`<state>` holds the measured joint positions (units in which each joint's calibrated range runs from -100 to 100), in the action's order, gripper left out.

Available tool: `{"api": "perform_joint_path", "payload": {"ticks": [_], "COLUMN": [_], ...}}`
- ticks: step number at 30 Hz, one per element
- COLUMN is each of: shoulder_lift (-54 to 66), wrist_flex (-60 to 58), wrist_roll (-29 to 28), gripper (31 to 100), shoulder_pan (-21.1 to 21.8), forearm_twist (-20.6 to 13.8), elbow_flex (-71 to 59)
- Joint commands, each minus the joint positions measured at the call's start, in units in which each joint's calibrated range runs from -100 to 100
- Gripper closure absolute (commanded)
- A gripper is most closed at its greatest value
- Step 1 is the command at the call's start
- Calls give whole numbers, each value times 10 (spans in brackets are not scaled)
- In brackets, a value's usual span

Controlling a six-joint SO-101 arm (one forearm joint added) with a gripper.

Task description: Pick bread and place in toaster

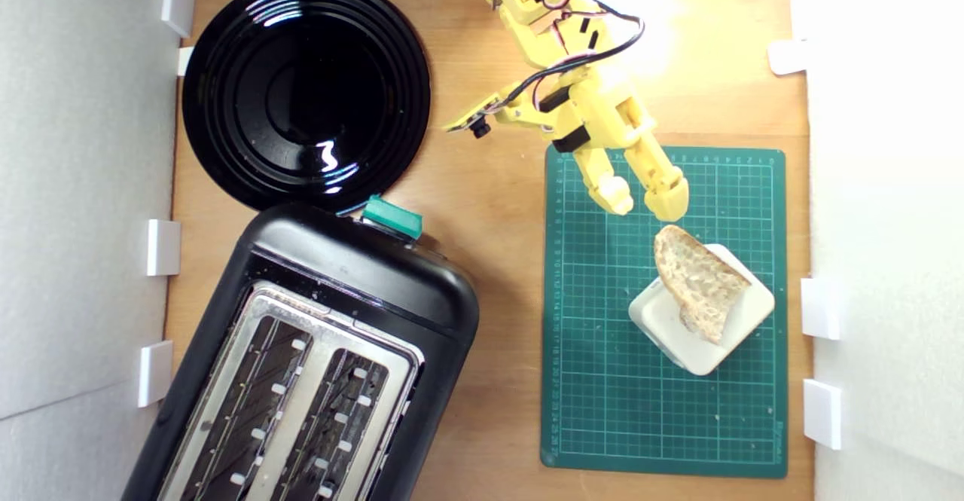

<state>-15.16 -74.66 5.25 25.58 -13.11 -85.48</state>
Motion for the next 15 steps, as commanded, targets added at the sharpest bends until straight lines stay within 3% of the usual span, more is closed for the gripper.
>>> {"api": "perform_joint_path", "payload": {"ticks": [1, 15], "shoulder_lift": [3, -66], "wrist_flex": [-18, -19], "wrist_roll": [-32, -48], "gripper": [399, 399], "shoulder_pan": [2, 6], "forearm_twist": [-2, -2], "elbow_flex": [16, 110]}}
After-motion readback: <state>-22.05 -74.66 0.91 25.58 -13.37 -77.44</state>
